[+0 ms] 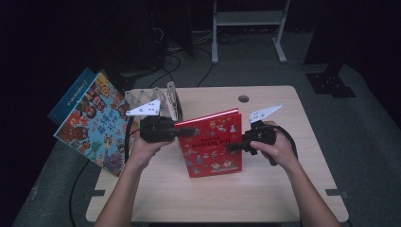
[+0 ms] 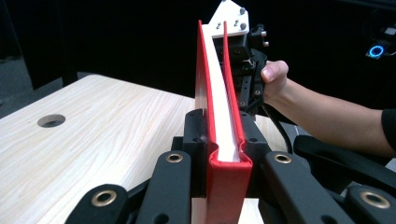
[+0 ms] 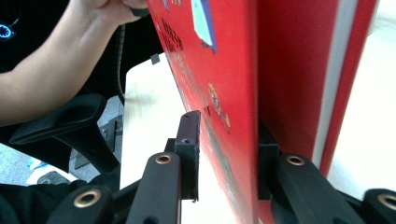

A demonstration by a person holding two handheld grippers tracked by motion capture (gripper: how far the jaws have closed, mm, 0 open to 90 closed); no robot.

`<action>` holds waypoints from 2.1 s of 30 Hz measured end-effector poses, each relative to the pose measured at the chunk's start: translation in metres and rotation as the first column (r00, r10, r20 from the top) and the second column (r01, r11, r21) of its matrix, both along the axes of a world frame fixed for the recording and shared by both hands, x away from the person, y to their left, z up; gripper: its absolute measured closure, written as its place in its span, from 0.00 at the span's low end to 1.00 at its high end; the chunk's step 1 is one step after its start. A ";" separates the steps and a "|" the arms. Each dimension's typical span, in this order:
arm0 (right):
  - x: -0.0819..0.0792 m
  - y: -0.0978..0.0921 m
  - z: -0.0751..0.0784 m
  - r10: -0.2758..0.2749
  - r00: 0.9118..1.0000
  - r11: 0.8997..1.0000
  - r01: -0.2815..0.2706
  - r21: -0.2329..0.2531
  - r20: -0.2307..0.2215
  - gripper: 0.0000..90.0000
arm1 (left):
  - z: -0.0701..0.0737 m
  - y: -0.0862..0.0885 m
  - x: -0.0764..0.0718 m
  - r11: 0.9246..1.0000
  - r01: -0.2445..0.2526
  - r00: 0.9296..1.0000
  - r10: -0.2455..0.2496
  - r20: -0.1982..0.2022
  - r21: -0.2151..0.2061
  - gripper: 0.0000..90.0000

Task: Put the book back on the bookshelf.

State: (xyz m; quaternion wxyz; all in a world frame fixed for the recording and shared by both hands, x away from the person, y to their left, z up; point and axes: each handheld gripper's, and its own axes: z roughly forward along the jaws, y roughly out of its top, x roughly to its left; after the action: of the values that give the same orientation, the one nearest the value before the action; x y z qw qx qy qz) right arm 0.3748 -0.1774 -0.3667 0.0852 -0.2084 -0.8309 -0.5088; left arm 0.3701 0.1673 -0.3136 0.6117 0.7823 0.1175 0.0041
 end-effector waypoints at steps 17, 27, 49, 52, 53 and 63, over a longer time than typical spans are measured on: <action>0.004 -0.020 -0.021 -0.117 0.992 0.984 0.121 -0.130 0.043 0.60 | 0.011 0.005 0.000 0.994 -0.105 0.994 0.105 0.005 0.002 0.89; 0.014 -0.038 -0.044 -0.313 0.925 0.902 0.361 -0.239 0.215 0.37 | 0.016 0.017 -0.004 0.985 -0.173 0.985 0.173 0.004 0.021 0.89; 0.024 -0.109 -0.114 -0.634 0.732 0.658 0.680 -0.323 0.250 0.27 | 0.021 0.076 -0.026 0.946 -0.324 0.946 0.324 0.014 0.024 0.89; 0.025 -0.110 -0.115 -0.636 0.728 0.658 0.684 -0.314 0.254 0.25 | 0.023 0.086 -0.031 0.939 -0.344 0.939 0.344 0.014 0.016 0.89; 0.025 -0.110 -0.116 -0.635 0.728 0.659 0.684 -0.312 0.258 0.21 | 0.024 0.090 -0.032 0.937 -0.349 0.937 0.349 0.014 0.014 0.89; 0.027 -0.110 -0.119 -0.644 0.720 0.651 0.693 -0.310 0.257 0.11 | 0.028 0.122 -0.047 0.912 -0.409 0.912 0.409 0.010 -0.023 0.89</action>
State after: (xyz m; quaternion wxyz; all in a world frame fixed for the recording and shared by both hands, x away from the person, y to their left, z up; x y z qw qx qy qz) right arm 0.4016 -0.2874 -0.4857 -0.2027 -0.4806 -0.7814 -0.3426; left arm 0.3232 0.2889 -0.2852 0.6062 0.7340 0.2739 0.1366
